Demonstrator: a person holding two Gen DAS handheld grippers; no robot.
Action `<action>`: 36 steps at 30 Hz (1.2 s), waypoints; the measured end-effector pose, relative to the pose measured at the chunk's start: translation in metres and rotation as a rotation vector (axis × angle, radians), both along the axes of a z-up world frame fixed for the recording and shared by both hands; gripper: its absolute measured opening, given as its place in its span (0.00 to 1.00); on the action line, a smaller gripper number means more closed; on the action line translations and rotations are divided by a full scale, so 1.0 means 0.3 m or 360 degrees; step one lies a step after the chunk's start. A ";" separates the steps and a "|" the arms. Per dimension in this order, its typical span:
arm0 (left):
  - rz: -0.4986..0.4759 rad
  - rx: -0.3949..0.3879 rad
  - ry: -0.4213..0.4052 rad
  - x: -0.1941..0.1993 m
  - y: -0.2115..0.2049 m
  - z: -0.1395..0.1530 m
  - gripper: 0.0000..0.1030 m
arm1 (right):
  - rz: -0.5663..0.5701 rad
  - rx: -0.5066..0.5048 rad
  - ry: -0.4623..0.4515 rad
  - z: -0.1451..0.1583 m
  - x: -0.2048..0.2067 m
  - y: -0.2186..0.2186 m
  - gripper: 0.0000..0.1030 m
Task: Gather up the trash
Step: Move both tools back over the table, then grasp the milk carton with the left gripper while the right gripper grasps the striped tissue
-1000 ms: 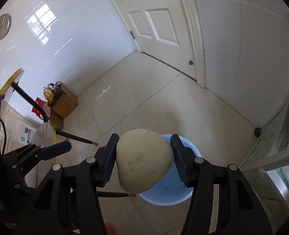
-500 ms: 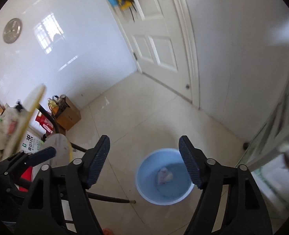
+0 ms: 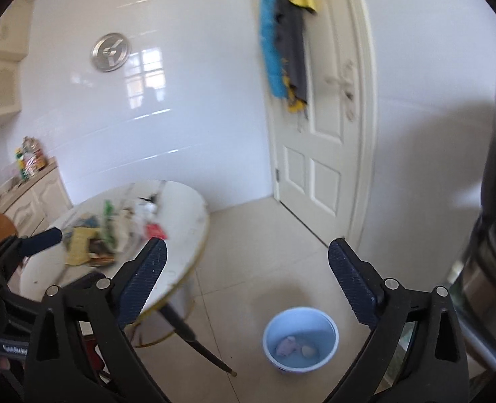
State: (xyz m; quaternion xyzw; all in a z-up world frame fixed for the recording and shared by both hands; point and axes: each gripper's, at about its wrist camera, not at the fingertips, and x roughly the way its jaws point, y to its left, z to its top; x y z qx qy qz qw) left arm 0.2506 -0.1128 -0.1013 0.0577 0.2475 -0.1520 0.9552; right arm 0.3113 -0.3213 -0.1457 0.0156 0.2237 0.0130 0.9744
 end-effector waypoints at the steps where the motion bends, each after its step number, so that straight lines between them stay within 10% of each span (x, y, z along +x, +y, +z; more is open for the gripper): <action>1: 0.0027 -0.0008 -0.0012 -0.020 0.046 0.006 0.99 | 0.0026 -0.0009 -0.0012 0.012 -0.002 0.039 0.94; 12: 0.0454 -0.0040 0.0072 -0.077 0.440 -0.001 0.99 | 0.0241 -0.0126 0.0099 -0.066 0.176 0.383 0.94; 24: 0.0529 0.0019 0.0375 0.303 0.678 -0.076 0.99 | 0.0346 -0.0244 0.0310 -0.291 0.486 0.554 0.94; 36: 0.0495 0.0143 0.0531 0.674 0.778 -0.208 0.99 | 0.0449 -0.0438 0.0436 -0.423 0.697 0.675 0.53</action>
